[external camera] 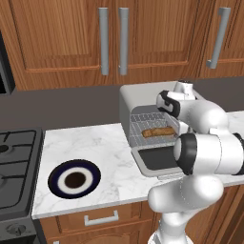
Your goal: Pull the toaster oven rack outwards. Pick up the baguette from the plate and place it on the toaster oven rack. Close the toaster oven door fully and set the temperature to the lowest setting.
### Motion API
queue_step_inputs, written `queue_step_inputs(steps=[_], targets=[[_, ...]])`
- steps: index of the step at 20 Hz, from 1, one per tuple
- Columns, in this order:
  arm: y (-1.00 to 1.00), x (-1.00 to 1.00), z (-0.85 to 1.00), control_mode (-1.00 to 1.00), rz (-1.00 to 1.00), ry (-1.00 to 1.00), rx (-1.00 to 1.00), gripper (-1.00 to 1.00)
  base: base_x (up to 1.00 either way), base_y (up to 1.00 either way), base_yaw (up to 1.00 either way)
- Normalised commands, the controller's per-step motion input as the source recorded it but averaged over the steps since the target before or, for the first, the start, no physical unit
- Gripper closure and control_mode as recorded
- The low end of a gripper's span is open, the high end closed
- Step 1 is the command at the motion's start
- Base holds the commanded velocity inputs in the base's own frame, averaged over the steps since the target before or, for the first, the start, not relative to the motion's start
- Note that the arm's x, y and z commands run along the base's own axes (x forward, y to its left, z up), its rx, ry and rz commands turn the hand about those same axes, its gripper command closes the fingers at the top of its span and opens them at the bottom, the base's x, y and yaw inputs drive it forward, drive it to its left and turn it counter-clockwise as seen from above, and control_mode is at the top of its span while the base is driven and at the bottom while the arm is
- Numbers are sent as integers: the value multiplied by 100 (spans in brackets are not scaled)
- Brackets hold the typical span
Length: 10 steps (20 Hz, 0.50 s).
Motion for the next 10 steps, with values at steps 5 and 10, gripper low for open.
queue_step_inputs(steps=[5, 10], targets=[[-41, -14, 28, -100, -4, -1, 3, -100, 0, 0, 0], [-38, -19, 30, -100, -2, -5, 4, -100, 0, 0, 0]])
